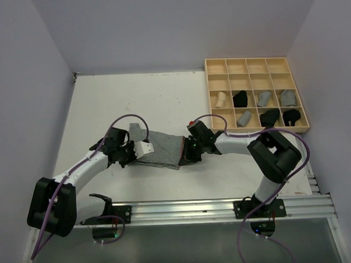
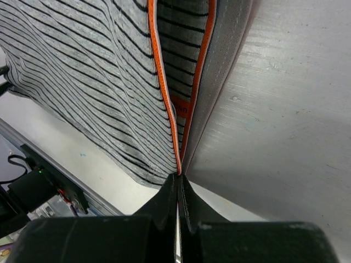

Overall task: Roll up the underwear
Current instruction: Fold the underwear

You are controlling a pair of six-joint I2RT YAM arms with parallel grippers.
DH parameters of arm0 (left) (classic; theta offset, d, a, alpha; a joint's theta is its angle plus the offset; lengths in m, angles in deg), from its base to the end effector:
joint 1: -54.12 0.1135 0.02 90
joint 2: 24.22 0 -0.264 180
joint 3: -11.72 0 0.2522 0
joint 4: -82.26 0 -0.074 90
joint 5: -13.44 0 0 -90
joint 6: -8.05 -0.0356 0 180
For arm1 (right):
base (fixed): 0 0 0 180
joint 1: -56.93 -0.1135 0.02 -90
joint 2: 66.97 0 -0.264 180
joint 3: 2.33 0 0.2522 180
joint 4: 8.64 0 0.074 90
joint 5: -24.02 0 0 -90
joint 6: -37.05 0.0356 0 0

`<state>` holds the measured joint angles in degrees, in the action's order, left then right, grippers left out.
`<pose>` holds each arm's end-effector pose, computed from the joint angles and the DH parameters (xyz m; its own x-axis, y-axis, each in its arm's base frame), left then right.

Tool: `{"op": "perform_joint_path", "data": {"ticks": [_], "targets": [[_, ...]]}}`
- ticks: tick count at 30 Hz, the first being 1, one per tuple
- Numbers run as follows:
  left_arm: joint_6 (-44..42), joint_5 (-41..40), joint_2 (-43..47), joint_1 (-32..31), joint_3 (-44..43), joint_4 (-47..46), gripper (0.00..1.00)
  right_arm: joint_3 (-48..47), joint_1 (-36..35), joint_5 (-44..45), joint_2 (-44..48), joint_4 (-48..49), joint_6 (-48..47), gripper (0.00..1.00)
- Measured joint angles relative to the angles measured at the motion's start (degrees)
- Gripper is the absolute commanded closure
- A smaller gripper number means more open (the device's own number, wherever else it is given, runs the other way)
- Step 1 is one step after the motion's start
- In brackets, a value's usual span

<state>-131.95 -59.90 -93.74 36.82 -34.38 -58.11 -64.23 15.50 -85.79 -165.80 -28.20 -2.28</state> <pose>0.1956 -0.0716 0.1642 -0.2338 0.8415 -0.4871 0.9148 0.3600 0.1829 0.2330 0.2218 0.1332 -0.9863 0.1002 -0.1313 0.0001 0.7954 0.6061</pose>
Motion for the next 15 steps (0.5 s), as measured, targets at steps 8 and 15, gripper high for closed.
{"op": "perform_joint_path", "data": {"ticks": [8, 15], "targets": [[-0.1, -0.2, 0.6, 0.0, 0.0, 0.3, 0.90, -1.2, 0.7, -0.3, 0.0, -2.6, -1.4, 1.00], [0.0, 0.3, 1.2, 0.0, 0.0, 0.8, 0.83, -1.8, 1.1, -0.3, 0.0, -3.9, -2.3, 1.00]]}}
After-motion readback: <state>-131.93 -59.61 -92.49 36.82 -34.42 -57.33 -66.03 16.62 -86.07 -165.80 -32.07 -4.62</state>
